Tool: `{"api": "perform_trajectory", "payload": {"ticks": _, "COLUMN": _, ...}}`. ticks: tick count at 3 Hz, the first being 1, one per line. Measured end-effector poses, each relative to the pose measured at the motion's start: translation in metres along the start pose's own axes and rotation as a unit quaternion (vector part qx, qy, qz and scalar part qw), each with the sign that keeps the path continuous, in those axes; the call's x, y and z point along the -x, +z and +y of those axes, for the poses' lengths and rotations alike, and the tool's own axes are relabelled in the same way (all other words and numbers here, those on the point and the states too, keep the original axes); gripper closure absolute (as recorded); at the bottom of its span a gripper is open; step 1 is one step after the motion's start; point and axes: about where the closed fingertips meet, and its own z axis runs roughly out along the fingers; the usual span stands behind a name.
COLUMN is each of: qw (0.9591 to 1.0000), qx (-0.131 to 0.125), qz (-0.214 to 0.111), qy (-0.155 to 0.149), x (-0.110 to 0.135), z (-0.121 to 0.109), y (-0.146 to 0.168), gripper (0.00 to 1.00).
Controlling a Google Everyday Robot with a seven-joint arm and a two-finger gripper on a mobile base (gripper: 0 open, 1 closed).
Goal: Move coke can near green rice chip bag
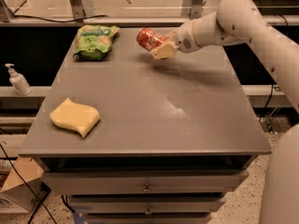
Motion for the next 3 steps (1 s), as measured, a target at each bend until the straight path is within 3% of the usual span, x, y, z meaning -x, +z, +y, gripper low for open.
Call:
{"api": "perform_trajectory", "payload": {"ticks": 2, "qw": 0.9954, "qx": 0.082, "qz": -0.015, "qy": -0.047, "x": 0.024, "z": 0.056, "y": 0.03, "gripper": 1.0}}
{"api": "perform_trajectory", "payload": {"ticks": 3, "qw": 0.9922, "qx": 0.098, "qz": -0.017, "qy": -0.074, "x": 0.035, "z": 0.075, "y": 0.038, "gripper": 0.83}}
